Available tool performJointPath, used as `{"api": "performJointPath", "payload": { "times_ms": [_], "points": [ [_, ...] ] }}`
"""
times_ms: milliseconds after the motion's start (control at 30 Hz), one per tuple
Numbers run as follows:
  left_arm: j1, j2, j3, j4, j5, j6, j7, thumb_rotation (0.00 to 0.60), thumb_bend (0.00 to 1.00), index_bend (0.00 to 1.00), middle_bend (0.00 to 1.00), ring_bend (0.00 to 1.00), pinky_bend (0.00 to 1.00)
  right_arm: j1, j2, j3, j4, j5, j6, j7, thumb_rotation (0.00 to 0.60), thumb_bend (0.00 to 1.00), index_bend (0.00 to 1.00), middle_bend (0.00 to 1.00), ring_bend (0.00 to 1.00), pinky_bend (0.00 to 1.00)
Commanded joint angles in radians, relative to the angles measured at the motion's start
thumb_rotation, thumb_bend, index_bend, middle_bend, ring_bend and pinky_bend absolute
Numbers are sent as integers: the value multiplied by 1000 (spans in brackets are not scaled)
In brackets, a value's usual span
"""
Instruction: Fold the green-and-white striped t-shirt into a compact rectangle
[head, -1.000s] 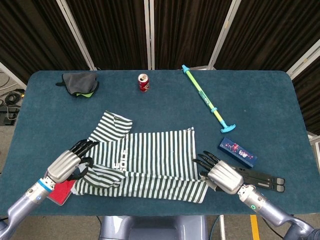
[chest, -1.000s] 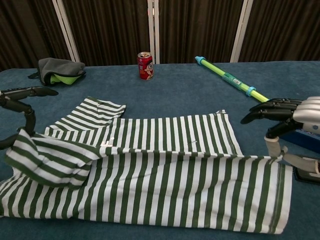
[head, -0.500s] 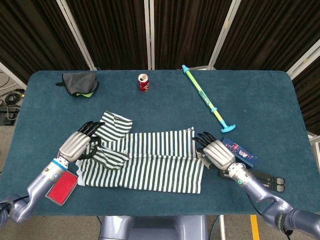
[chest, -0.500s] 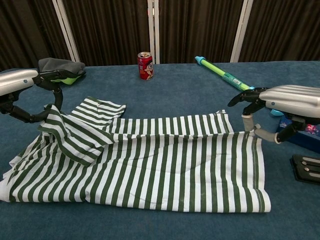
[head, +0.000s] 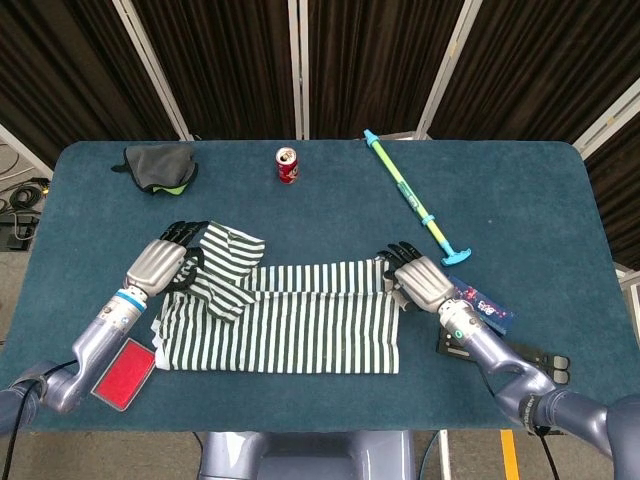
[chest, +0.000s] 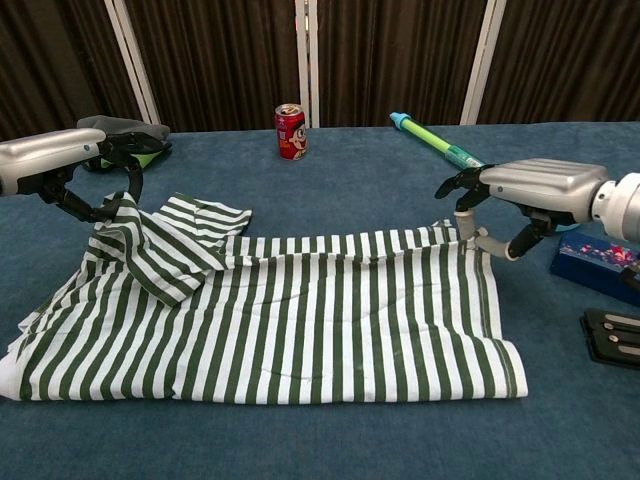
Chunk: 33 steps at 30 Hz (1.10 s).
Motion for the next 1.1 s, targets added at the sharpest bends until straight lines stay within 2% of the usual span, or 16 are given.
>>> {"api": "performJointPath", "payload": {
  "times_ms": [33,433,767,1100],
  "points": [
    [-13,-15,-5,19,-12,-20,4,600,609,869,0,0,0,22,-28,11,38,17,-25,6,600,455,751,109,0,0],
    [-31,-66,-29,111,-47,-41,-17,600,609,869,0,0,0,75,-96,45,149,61,-75,28,600,456,751,109,0,0],
    [-46,-72,-42,176,-55,-55,-74,600,609,870,0,0,0,99,-138,49,222,74,-93,48,600,456,751,109,0,0],
    [-70,-109,-55,235,-79,-94,-76,600,610,870,0,0,0,118,-178,59,303,102,-122,48,600,456,750,109,0,0]
  ]
}}
